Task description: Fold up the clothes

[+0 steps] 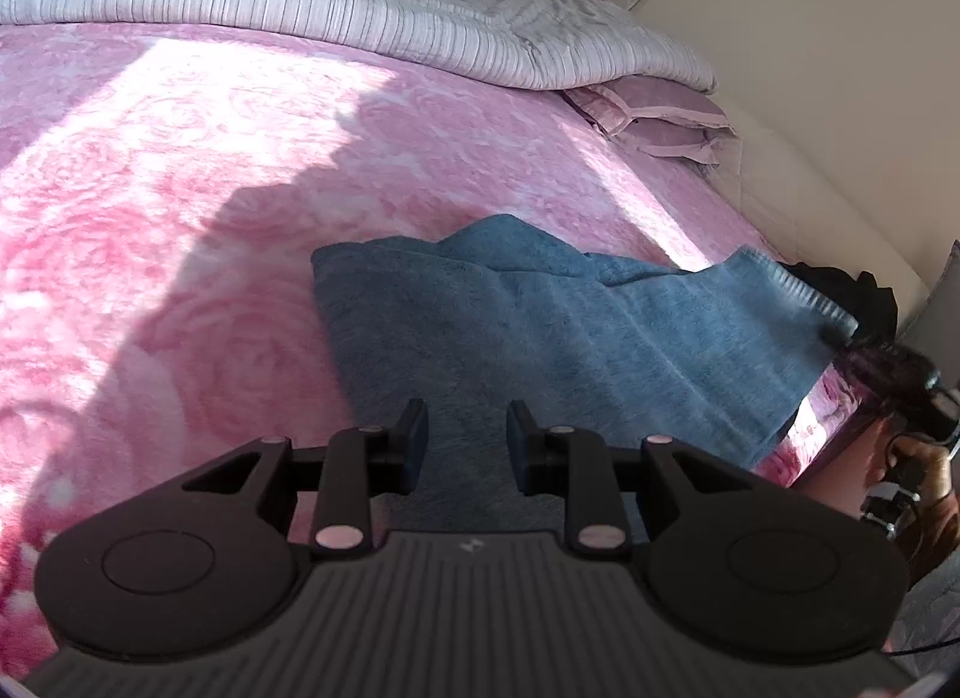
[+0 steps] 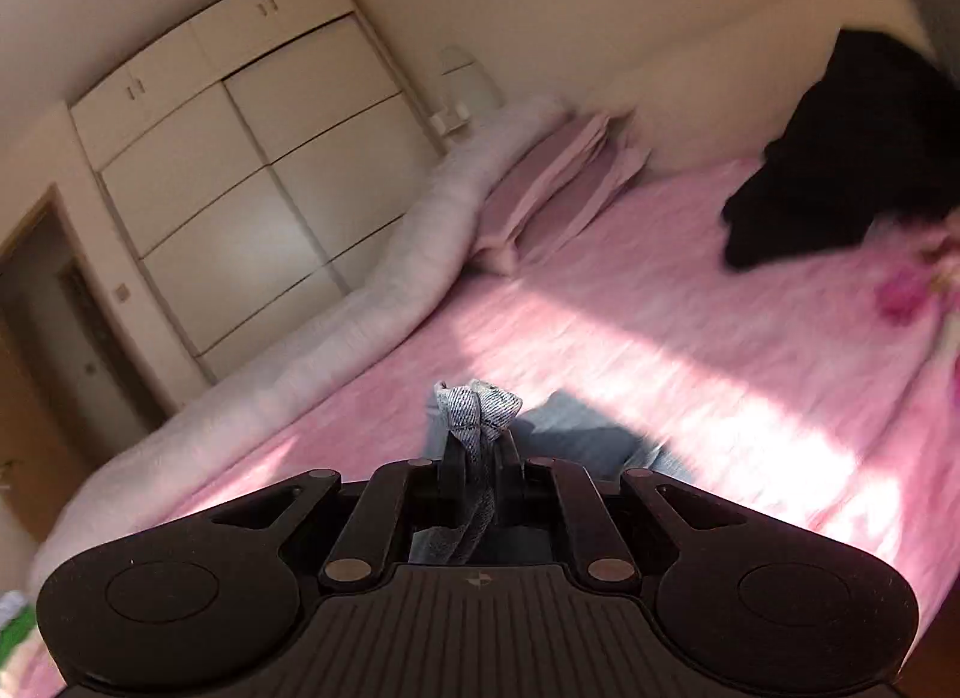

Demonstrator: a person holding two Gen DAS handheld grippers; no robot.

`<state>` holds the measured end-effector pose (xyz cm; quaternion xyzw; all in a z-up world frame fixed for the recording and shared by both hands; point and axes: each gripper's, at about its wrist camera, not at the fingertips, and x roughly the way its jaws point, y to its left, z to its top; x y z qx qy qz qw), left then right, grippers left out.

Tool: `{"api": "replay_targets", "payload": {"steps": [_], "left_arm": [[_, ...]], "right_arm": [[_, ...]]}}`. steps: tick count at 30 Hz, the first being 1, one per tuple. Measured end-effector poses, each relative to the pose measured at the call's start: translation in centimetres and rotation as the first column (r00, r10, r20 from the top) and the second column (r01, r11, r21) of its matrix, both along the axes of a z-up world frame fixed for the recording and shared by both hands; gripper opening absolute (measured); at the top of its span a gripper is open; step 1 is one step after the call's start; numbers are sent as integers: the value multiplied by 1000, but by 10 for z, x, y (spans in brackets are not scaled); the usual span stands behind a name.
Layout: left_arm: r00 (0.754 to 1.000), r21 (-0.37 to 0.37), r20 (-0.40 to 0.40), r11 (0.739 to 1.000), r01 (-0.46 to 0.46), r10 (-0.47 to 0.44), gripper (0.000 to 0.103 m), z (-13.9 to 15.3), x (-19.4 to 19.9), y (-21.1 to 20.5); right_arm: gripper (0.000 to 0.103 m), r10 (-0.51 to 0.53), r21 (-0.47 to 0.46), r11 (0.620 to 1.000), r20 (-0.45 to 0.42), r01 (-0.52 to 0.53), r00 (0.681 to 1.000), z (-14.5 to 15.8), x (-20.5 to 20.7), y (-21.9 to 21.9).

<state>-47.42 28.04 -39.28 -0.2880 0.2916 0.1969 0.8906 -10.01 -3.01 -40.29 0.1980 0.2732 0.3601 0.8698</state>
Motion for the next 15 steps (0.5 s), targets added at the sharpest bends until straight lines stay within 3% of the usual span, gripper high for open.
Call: {"api": "replay_targets", "payload": {"steps": [2,7,12,13,15], "left_arm": [[1000,-3,-12,1000,7,-7,22,-3,3,-3],[999,6,-31,1000,15,-15,22,-7,4,-5],[998,50,-70,999,-2,5,22,-8,3,-7],[997,62,-77,998,-2,7,22,-7,2,-8],[997,77,-79,997,-2,8,22,-5,-1,-10]], "right_arm": [[7,-19,-21,1000,-109,17,994,-21,16,-2],[7,-57,8,998,-49,57,997,-17,7,-10],[7,-68,-77,995,-127,58,990,-32,25,-6],[9,-62,-88,995,-119,51,991,-27,24,-7],[26,-92,-151,985,-87,78,992,-10,14,-10]]}}
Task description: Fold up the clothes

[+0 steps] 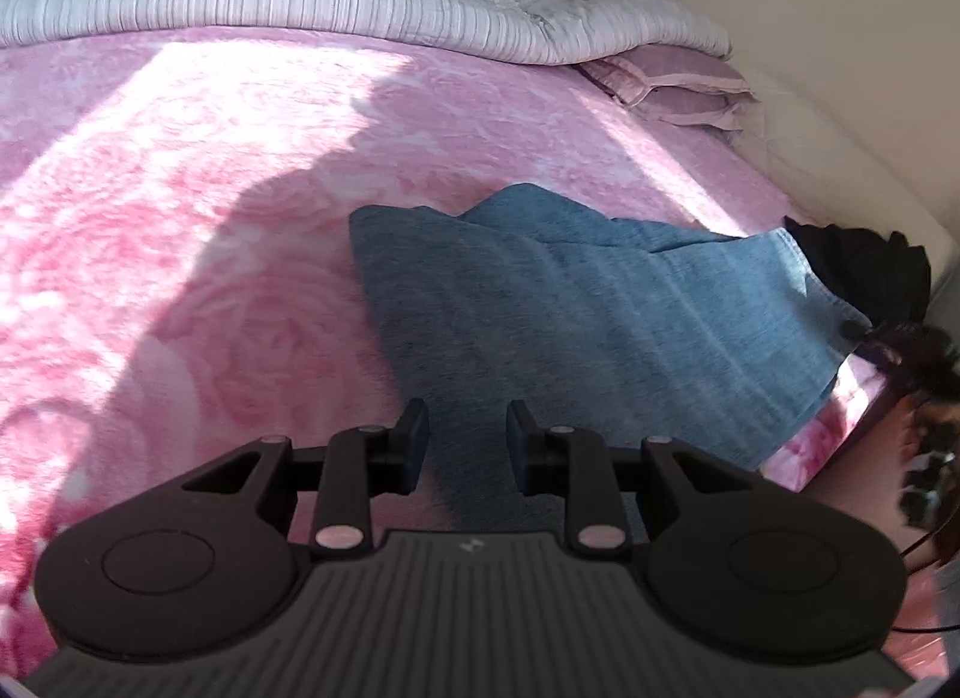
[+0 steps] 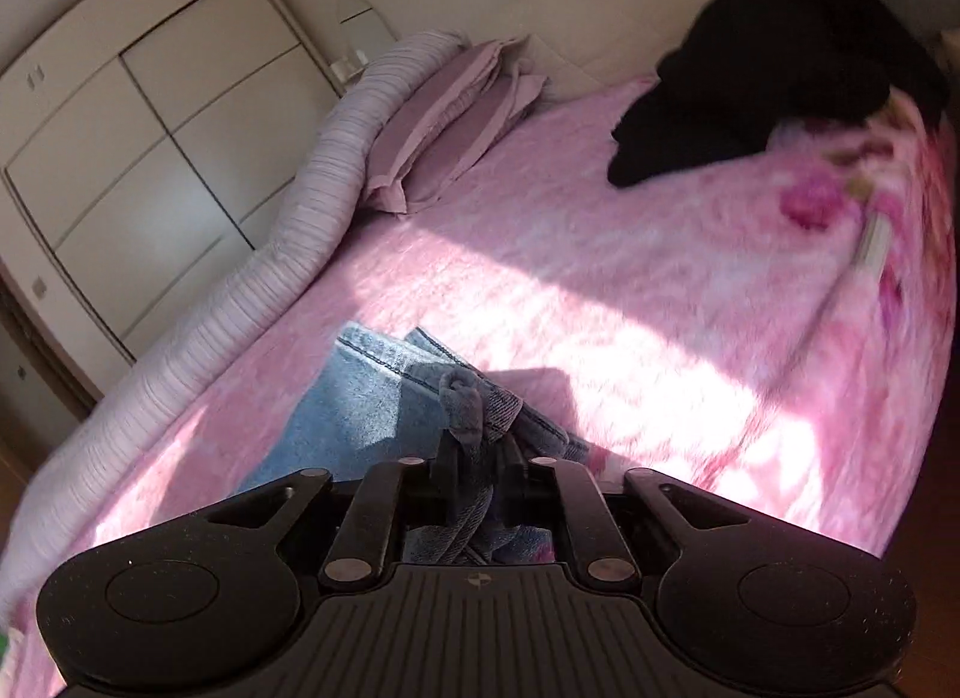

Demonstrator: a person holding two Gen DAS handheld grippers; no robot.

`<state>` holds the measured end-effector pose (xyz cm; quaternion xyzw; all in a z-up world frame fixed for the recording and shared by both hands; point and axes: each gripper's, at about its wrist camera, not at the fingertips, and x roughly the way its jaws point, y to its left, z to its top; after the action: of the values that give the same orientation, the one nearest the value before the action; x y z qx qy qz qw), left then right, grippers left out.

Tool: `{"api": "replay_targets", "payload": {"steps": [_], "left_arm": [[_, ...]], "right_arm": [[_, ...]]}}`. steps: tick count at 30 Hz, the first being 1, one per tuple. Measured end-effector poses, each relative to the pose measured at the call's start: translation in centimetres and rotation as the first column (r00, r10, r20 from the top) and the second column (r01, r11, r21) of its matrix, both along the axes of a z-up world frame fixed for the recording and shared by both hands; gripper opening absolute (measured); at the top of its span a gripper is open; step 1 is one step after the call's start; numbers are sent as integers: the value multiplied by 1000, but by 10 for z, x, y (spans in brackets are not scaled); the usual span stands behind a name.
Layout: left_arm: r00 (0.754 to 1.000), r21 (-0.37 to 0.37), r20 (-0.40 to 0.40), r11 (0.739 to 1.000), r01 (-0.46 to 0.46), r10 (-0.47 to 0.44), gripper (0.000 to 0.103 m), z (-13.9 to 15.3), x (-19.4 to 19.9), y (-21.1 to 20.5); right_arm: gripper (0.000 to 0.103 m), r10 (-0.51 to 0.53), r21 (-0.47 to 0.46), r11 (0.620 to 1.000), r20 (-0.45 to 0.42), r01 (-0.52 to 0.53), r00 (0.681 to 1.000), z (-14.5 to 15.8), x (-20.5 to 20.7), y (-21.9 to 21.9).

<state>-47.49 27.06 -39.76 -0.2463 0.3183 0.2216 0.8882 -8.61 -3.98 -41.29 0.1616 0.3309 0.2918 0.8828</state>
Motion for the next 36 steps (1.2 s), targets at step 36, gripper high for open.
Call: {"api": "replay_targets", "payload": {"steps": [36], "left_arm": [[999,123,-5,991,50,-50,15,-31,83,78]], "right_arm": [[35,384,-327,888,139,-324,913,-14,62,113]]}}
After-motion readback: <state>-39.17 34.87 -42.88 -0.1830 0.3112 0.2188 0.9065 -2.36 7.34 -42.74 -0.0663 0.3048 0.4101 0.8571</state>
